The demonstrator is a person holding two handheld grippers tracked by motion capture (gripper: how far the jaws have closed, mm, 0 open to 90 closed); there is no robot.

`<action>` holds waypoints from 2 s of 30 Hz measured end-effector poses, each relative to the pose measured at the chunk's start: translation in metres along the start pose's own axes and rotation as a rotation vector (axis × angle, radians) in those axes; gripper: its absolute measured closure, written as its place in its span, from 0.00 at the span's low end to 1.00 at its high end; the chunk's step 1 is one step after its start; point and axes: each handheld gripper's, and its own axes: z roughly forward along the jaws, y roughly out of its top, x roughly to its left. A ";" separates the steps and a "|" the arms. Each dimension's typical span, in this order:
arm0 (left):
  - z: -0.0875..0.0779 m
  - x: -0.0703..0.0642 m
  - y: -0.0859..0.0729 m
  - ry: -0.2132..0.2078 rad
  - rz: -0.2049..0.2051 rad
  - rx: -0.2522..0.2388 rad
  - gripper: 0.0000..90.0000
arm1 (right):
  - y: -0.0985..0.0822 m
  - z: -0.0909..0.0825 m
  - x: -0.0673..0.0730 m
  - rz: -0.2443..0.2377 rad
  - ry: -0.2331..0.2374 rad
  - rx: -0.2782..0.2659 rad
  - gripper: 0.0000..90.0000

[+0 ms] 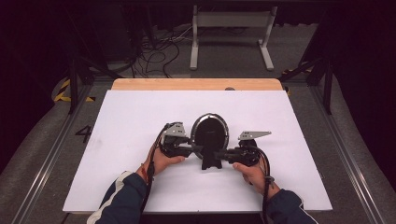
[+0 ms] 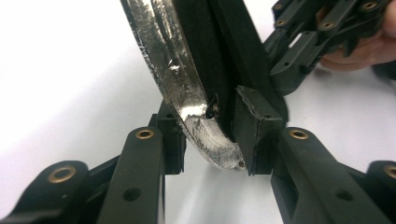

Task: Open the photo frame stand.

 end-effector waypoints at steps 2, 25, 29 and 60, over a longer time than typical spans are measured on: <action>0.000 -0.001 0.001 0.019 0.007 -0.003 0.74 | 0.001 -0.001 0.000 0.000 0.002 -0.004 0.86; 0.000 -0.011 0.008 0.279 0.132 -0.002 0.80 | 0.006 -0.002 0.004 -0.013 0.016 -0.005 0.85; 0.000 -0.011 0.007 0.279 0.128 -0.007 0.80 | 0.005 -0.002 0.001 -0.001 0.024 -0.011 0.85; 0.001 -0.018 -0.008 0.245 0.082 -0.044 0.75 | -0.003 0.003 0.011 -0.053 -0.004 0.069 0.86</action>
